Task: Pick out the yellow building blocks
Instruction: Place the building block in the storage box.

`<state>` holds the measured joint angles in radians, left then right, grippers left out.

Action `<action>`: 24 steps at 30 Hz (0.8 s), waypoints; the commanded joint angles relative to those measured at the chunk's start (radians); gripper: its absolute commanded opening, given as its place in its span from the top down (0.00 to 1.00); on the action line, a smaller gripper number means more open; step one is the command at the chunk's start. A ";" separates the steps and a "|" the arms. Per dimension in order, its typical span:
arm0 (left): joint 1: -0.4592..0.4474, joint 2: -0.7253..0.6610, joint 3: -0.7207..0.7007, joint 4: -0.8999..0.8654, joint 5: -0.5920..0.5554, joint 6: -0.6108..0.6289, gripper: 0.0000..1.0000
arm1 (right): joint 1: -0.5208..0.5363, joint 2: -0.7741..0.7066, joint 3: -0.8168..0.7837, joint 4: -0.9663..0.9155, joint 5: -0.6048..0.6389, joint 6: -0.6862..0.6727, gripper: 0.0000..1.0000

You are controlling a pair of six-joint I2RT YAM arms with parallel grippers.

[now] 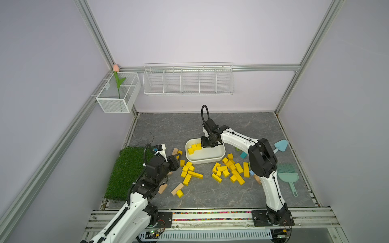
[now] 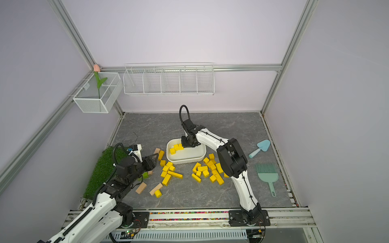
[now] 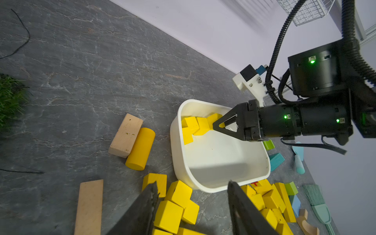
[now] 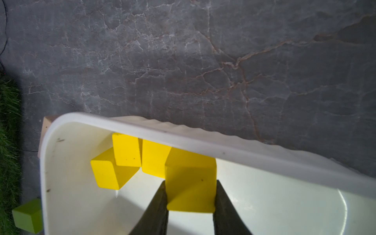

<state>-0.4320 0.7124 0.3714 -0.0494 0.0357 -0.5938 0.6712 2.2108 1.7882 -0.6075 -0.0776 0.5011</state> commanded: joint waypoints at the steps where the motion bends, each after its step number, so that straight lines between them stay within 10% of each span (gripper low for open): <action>1: 0.007 -0.007 -0.013 0.022 0.010 -0.009 0.43 | 0.004 0.018 0.025 0.011 -0.022 0.014 0.64; 24: 0.010 -0.008 -0.014 0.025 0.016 -0.010 0.43 | 0.004 0.026 0.031 0.011 -0.032 0.022 0.61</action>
<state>-0.4255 0.7124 0.3710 -0.0494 0.0471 -0.5941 0.6712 2.2299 1.8153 -0.6010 -0.1020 0.5095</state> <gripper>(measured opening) 0.573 0.393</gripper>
